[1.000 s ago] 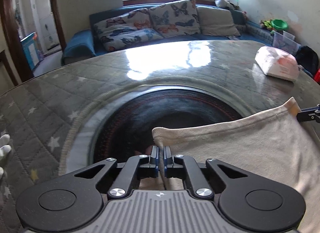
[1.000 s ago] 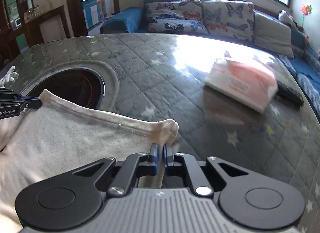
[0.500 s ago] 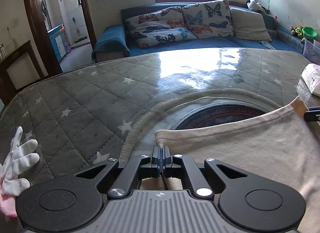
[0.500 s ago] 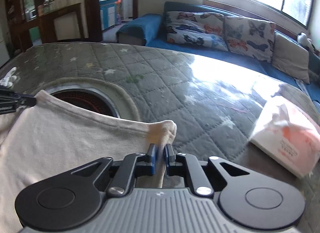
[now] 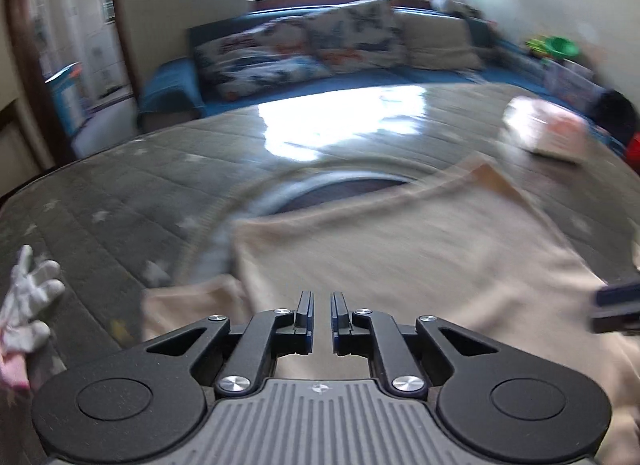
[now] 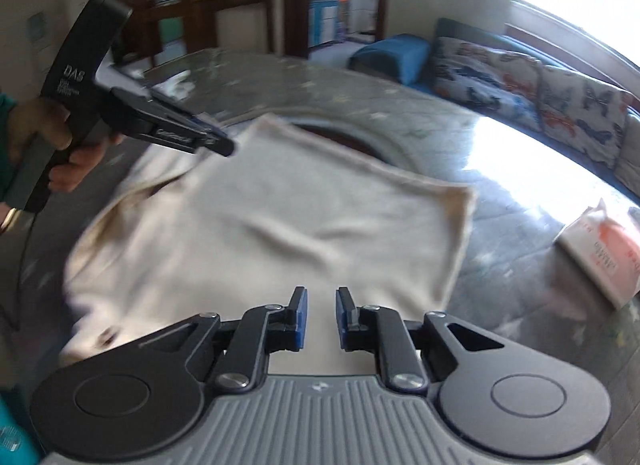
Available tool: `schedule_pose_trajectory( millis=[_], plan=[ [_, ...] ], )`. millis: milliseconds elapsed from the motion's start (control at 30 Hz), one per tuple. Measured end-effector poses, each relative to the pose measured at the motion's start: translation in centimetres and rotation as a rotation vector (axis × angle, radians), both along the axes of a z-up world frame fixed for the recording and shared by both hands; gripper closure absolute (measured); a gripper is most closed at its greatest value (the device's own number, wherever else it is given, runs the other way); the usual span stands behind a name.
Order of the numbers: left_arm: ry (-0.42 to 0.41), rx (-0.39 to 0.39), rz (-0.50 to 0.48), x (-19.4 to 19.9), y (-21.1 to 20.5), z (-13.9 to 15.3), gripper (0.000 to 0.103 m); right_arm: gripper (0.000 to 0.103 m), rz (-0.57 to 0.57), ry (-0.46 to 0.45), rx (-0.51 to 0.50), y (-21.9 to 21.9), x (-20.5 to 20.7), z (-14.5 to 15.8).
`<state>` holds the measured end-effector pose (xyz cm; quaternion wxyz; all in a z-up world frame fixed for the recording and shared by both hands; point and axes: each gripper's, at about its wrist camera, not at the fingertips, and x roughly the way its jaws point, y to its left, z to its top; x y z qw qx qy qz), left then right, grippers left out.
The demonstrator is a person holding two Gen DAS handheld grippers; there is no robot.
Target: Fold clothes
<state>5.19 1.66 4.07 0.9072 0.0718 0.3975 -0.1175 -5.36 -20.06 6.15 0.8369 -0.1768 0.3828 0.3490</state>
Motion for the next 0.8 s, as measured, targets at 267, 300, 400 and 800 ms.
schedule_pose_trajectory(
  millis=[267, 300, 400, 800],
  plan=[
    [0.015, -0.009, -0.212, -9.0, -4.2, -1.2, 0.093, 0.079, 0.074, -0.007, -0.036, 0.5, -6.6, -0.9],
    [0.011, -0.007, -0.223, -9.6, -4.4, -1.4, 0.093, 0.079, 0.073, -0.010, -0.040, 0.5, -7.1, -1.2],
    [-0.002, 0.019, -0.262, -11.2, -5.1, -2.3, 0.091, 0.079, 0.068, -0.005, -0.045, 0.5, -8.5, -2.1],
    [-0.071, 0.013, -0.278, -11.3, -6.5, -1.0, 0.089, 0.078, -0.088, -0.058, 0.033, -3.8, -9.0, -0.8]
  ],
)
